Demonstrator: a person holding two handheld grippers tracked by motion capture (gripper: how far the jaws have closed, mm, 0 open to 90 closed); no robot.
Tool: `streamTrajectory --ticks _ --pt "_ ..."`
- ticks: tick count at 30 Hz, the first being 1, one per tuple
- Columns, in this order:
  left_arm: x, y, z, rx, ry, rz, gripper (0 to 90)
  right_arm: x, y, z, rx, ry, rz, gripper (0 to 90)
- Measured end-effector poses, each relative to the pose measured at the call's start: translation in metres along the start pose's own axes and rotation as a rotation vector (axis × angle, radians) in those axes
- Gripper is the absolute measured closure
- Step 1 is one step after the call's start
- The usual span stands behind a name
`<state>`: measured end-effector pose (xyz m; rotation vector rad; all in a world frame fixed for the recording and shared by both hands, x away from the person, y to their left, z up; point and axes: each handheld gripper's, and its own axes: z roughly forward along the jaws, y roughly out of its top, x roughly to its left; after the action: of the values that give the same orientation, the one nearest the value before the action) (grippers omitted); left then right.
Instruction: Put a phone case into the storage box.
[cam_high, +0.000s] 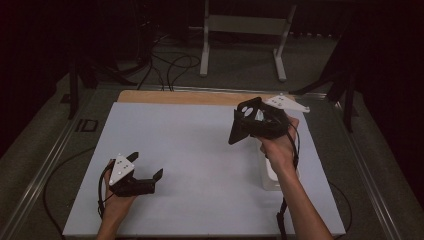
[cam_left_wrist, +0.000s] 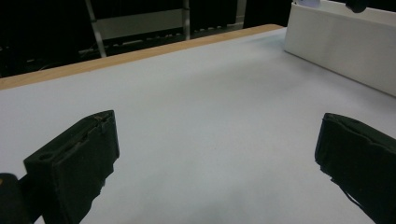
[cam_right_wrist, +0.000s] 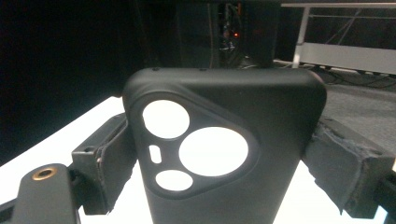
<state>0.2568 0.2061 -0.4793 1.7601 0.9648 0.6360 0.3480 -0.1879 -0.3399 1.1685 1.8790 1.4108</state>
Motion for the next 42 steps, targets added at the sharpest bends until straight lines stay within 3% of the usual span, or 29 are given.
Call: streamTrajectory --ticks 42 --pt "0.001 0.0 0.0 0.0 0.001 -0.006 0.5 -0.05 0.012 -0.009 -0.025 -0.157 0.05 14.2"
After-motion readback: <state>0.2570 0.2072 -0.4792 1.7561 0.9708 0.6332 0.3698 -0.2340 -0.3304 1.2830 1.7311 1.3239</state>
